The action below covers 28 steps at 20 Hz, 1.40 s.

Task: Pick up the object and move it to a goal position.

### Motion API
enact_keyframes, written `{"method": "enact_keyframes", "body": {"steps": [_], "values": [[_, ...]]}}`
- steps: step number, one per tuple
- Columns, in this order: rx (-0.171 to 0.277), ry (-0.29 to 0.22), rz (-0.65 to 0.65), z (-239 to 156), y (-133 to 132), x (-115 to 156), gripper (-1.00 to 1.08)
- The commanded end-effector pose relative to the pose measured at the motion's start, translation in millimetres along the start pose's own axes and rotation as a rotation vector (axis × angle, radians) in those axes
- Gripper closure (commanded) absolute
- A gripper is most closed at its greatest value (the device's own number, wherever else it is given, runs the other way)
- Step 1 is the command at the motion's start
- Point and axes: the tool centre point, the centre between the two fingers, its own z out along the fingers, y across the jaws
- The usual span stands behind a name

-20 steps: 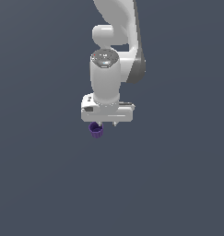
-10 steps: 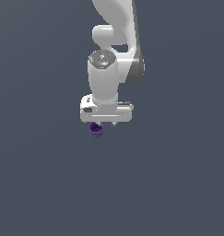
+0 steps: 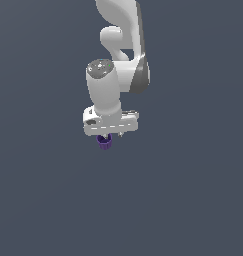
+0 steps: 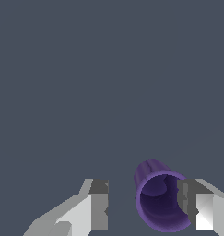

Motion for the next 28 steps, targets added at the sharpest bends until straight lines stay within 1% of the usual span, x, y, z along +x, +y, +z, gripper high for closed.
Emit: {"method": "enact_keyframes", "body": {"steps": [1,8,15,22,28], "values": [[0.019,0.010,-0.026,5,5,-2,-0.20],[0.069,0.047,-0.103,17,21,-10,-0.20],[0.106,0.093,-0.176,29,37,-19,-0.20],[0.128,0.142,-0.243,40,55,-29,-0.20],[0.136,0.185,-0.295,49,70,-39,-0.20]]}}
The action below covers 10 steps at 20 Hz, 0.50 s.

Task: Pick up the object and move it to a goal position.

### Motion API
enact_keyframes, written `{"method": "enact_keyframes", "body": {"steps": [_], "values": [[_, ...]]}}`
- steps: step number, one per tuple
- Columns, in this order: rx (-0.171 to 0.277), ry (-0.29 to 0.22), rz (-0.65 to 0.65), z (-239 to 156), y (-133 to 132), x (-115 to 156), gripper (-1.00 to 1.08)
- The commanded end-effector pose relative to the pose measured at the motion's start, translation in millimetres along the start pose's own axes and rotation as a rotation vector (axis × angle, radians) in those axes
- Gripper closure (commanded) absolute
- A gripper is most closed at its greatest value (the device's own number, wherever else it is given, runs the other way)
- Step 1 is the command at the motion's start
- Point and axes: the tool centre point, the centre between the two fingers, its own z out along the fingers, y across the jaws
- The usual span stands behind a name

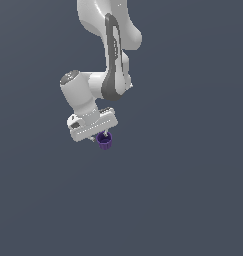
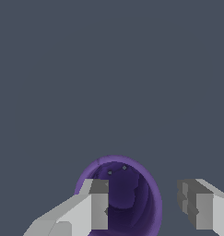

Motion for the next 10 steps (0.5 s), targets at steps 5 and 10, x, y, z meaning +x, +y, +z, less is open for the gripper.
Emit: {"method": "enact_keyframes", "body": {"steps": [5,10], "values": [[0.000,0.034,-0.048,3,11,-14,-0.20],[-0.002,0.049,-0.069,5,16,-21,-0.20]]}}
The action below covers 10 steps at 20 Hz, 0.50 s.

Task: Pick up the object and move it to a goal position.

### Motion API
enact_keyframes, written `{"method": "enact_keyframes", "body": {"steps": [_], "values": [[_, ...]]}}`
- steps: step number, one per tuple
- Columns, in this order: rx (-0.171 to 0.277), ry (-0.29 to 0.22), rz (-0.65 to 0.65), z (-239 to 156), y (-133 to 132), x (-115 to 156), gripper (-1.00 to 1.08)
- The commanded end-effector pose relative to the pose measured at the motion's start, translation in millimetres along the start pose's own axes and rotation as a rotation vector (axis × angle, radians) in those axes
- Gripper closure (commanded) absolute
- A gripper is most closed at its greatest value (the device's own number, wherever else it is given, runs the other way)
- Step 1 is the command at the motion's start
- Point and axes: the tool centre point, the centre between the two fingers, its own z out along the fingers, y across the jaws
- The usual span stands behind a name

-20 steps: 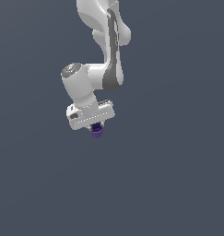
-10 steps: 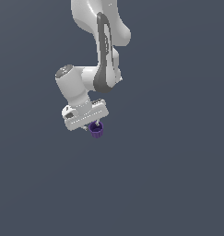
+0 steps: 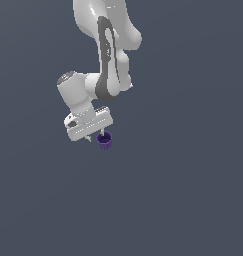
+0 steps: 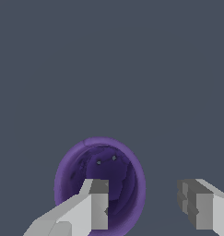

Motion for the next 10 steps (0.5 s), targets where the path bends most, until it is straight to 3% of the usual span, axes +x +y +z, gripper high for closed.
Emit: {"method": "enact_keyframes", "body": {"steps": [1,10], "values": [[-0.001,0.007,-0.010,0.5,1.7,-2.9,-0.20],[-0.002,0.011,-0.016,2.0,3.4,-5.4,-0.20]]}}
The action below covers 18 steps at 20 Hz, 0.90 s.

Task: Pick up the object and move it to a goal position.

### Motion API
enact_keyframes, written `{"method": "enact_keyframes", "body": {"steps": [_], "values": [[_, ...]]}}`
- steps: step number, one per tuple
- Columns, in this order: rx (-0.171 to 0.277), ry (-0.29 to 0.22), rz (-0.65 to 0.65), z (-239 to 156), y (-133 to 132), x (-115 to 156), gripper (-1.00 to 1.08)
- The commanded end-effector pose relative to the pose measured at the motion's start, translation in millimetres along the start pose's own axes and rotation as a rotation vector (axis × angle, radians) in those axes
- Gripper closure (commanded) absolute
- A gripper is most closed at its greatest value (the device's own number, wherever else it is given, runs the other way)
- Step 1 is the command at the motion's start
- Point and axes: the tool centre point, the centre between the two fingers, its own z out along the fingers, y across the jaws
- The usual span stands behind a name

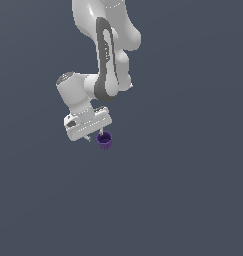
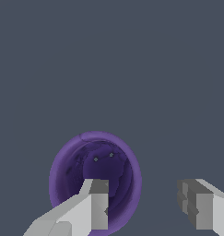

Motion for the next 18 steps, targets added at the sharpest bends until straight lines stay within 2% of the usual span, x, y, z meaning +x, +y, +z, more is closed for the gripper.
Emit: {"method": "enact_keyframes", "body": {"steps": [1,12,13,18], "values": [[0.000,0.000,0.000,2,0,0,-0.20],[0.000,0.001,-0.002,29,-1,-1,-0.20],[0.000,0.001,-0.002,29,-1,-1,1.08],[0.000,0.001,-0.002,29,-1,-1,1.08]]}}
